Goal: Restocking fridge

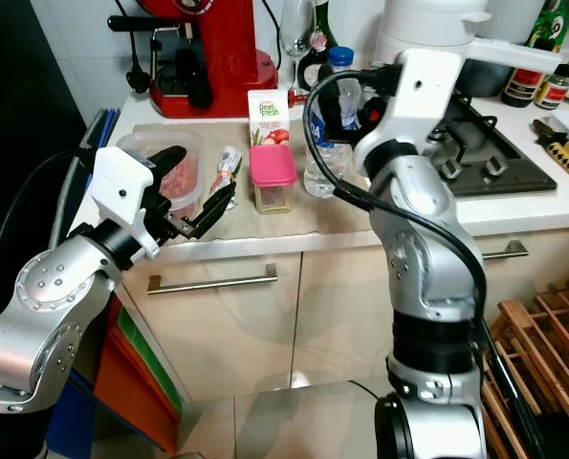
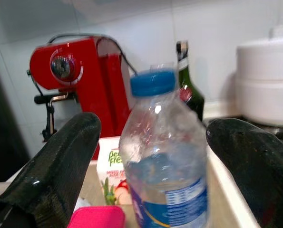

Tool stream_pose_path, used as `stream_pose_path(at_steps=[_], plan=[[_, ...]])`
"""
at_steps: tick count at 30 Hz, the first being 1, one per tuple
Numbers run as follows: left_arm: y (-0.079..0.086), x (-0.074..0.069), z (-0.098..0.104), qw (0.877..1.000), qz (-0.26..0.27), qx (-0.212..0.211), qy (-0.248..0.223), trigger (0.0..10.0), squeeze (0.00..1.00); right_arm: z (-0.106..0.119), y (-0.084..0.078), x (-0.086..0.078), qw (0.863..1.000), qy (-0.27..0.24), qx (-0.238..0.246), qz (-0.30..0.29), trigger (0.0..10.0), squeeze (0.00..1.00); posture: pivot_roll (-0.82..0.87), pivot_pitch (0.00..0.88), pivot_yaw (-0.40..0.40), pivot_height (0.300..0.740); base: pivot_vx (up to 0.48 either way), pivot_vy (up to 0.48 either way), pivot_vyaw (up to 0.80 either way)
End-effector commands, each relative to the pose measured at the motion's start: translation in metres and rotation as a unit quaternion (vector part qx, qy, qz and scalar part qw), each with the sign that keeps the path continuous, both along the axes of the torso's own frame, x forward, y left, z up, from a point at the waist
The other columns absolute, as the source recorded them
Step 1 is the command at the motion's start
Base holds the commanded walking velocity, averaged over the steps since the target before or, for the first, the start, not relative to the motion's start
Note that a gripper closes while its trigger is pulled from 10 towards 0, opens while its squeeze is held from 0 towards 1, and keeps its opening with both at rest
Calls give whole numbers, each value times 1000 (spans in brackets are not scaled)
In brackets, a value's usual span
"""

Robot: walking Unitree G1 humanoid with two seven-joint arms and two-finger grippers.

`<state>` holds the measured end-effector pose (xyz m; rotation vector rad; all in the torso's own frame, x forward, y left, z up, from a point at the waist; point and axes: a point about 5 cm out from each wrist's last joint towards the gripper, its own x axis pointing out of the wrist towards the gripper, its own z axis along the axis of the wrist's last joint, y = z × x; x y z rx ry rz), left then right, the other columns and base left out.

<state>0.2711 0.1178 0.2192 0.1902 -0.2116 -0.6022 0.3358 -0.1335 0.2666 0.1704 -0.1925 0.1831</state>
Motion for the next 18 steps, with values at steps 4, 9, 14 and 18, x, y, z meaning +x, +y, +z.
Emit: stream_pose_path(at_steps=[4,9,14,18], plan=[[-2,-2,0,1000,-16,5,7,10000,0,15,7,9,999,-27,21,14,10000,1000,-6,17,13,740,0,0,0],[-2,-3,-1,1000,-15,6,9,10000,0,21,11,16,999,-38,15,10,10000,1000,-4,20,10,740,0,0,0],[-2,-3,-1,1000,-15,7,9,10000,0,24,17,23,999,-40,-12,1,10000,1000,-3,20,6,740,0,0,0],[-2,-4,-1,1000,-17,9,12,10000,0,21,20,38,997,-23,-63,-34,10000,0,-2,23,3,740,0,0,0]])
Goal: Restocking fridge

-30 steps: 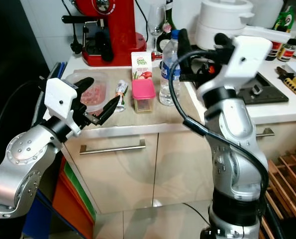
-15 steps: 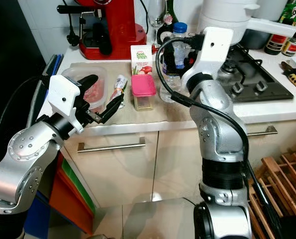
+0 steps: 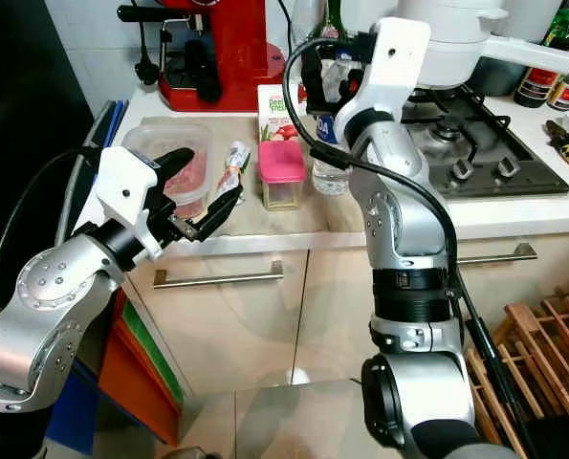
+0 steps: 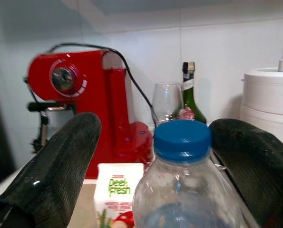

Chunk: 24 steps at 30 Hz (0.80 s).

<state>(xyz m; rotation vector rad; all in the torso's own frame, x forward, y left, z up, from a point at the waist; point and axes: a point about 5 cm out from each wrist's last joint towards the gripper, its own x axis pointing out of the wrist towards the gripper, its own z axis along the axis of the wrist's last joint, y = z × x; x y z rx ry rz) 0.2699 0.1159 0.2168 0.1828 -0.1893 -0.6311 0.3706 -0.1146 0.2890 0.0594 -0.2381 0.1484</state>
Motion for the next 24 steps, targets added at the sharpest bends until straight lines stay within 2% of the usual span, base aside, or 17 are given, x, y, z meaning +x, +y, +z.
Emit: stream_pose_path(at_steps=[1,15,16,19,20,21,24], plan=[[-1,-3,1,1000,-4,7,0,10000,0,-2,1,5,1000,4,-12,-12,10000,0,-2,23,3,740,0,0,0],[-2,-4,0,1000,-17,15,4,10000,0,-19,6,13,998,64,-27,-9,10000,0,-3,24,14,740,0,0,0],[-2,-4,0,1000,-18,15,4,10000,0,-22,6,14,997,70,-31,-10,7922,0,-3,24,15,740,0,0,0],[-2,-4,1,1000,-19,16,4,10000,0,-25,5,15,996,78,-35,-12,7333,0,-3,24,17,740,0,0,0],[-2,-4,1,1000,-19,16,4,10000,0,-28,5,15,996,86,-37,-13,2471,0,-4,25,17,740,0,0,0],[-2,-4,1,1000,-20,16,5,10000,0,-32,4,14,994,98,-40,-14,0,0,-4,26,19,740,0,0,0],[-3,-4,0,1000,-22,17,6,10000,0,-35,3,14,993,105,-41,-15,0,0,-4,26,20,740,0,0,0]])
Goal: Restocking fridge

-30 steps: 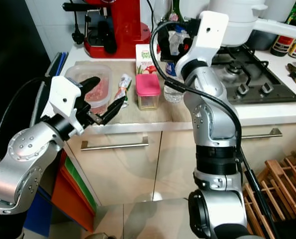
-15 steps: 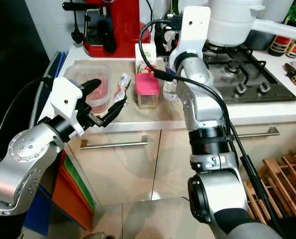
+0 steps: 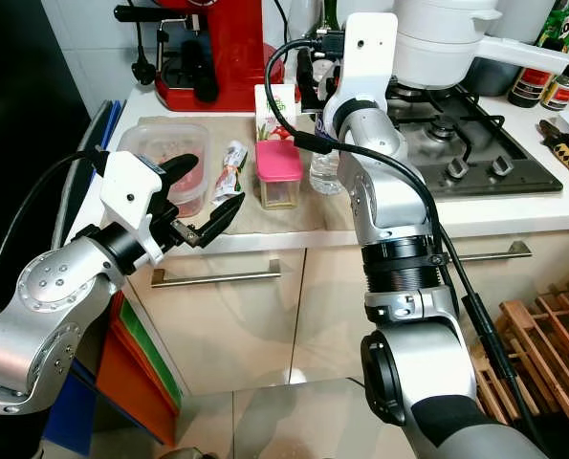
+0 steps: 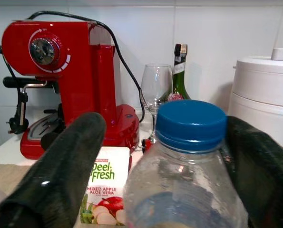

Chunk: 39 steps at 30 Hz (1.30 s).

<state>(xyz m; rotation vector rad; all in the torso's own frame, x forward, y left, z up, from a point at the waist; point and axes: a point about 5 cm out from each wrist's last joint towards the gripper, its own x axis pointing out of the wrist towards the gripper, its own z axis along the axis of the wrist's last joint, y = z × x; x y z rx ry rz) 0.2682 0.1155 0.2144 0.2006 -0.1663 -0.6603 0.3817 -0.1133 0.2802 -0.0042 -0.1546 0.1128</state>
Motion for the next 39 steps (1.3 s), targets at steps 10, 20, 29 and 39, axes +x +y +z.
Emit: stream_pose_path(at_steps=[10,20,29,39], plan=[[-3,-2,2,1000,-14,9,-3,10000,0,-26,1,2,998,65,-7,8,0,0,-1,17,21,740,0,0,0],[-3,-2,1,1000,-16,15,-3,10000,0,-27,2,0,998,65,-15,14,0,0,2,6,20,740,0,0,0],[-3,-2,-1,1000,-14,20,-4,10000,0,-27,0,-3,998,55,-16,18,0,0,4,0,15,740,0,0,0],[2,7,2,999,34,12,-21,10000,0,18,-20,-29,996,-68,59,5,0,0,-6,0,11,740,0,0,0]])
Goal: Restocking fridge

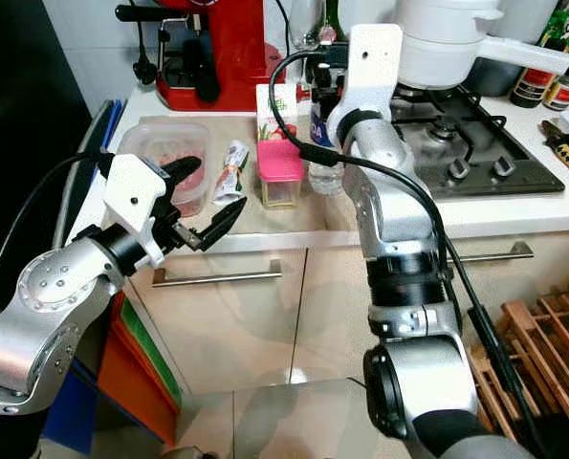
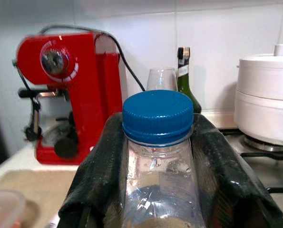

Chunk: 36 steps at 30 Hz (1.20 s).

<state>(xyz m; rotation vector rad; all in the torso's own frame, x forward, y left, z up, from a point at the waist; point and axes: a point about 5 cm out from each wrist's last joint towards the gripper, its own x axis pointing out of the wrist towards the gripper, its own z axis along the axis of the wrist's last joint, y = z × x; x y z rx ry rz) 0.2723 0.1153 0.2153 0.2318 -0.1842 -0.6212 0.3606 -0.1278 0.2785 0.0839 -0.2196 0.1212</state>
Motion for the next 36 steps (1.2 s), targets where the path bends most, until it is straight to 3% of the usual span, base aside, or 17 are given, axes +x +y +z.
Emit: stream_pose_path(at_steps=[1,3,4,7,8,9,10,15,21,29,36], plan=[[3,4,2,1000,21,1,-8,10000,0,24,-9,-12,999,-47,19,-6,0,0,-6,0,11,740,0,0,0],[3,5,2,1000,25,-2,-9,10000,0,31,-14,-18,998,-57,24,-8,0,0,-17,0,12,740,0,0,0],[3,6,2,1000,27,-4,-10,10000,0,41,-21,-32,998,-65,25,3,0,0,-21,0,11,740,0,0,0],[3,6,3,1000,27,-4,-11,10000,0,49,-24,-45,997,-73,9,29,0,0,-29,0,11,740,0,0,0],[3,6,3,1000,28,-7,-13,10000,0,52,-25,-50,996,-79,11,39,4980,0,-33,0,12,740,0,0,0],[3,6,3,1000,28,-7,-13,10000,0,52,-25,-50,996,-79,11,39,4980,0,-33,0,12,740,0,0,0],[2,5,4,999,27,-16,-13,10000,0,60,-36,-64,996,-80,10,42,10000,0,-36,0,12,740,0,0,0],[0,6,3,1000,20,-17,-14,10000,0,66,-56,-88,996,-80,-2,47,10000,0,-55,0,18,740,0,0,0],[-9,7,2,1000,8,-12,-23,10000,0,60,-83,-104,997,-61,36,10,10000,0,-70,0,25,740,0,0,-735],[-15,9,-1,1000,11,-10,-21,10000,0,49,-101,-115,998,-5,23,-59,10000,0,-76,0,26,740,0,0,-794],[-11,12,-13,999,32,10,-7,10000,0,25,-101,-123,995,42,-4,-87,10000,0,-94,0,33,740,0,0,-800]])
